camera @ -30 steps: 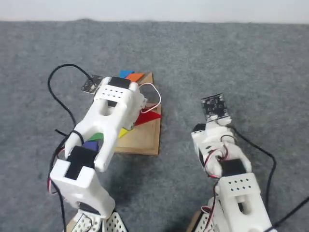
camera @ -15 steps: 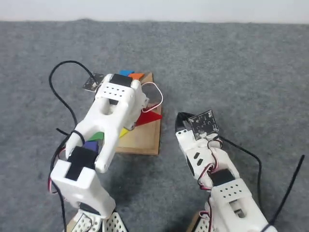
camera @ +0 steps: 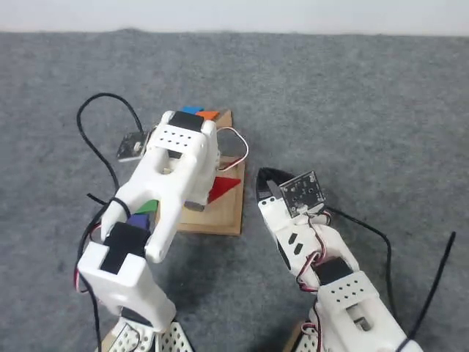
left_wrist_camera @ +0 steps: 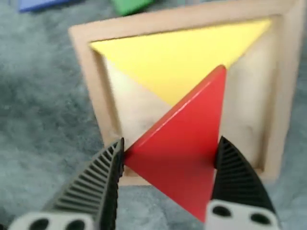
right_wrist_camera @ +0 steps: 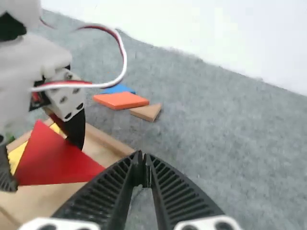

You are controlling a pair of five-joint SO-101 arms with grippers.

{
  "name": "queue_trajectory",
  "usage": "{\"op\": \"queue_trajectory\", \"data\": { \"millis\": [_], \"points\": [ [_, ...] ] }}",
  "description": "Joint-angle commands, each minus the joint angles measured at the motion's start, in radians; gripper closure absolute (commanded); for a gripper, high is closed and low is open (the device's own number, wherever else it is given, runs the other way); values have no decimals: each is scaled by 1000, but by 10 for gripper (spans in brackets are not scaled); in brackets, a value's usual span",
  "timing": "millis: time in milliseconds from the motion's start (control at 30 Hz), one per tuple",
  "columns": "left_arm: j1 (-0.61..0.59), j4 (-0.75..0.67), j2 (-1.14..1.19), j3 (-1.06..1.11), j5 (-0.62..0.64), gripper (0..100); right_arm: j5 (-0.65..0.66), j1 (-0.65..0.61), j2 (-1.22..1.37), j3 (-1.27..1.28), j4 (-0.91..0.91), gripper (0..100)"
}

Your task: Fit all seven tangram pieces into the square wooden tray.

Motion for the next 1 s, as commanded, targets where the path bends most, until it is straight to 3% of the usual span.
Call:
{"op": "queue_trajectory", "data": {
  "millis": [0, 133, 367, 600, 967],
  "points": [
    [6, 23, -15, -87, 58, 987, 40, 15, -19, -14, -35, 991],
    [20, -23, -11, -122, 57, 987, 117, 48, -13, -15, -81, 991],
    [-9, -35, -9, -122, 55, 987, 112, 54, 213, -138, -105, 991],
    [-17, -149, 43, -105, 51, 987, 120, 81, 423, -224, -174, 991],
    [-20, -164, 74, -101, 57, 987, 176, 67, 479, -226, -208, 991]
  ]
}}
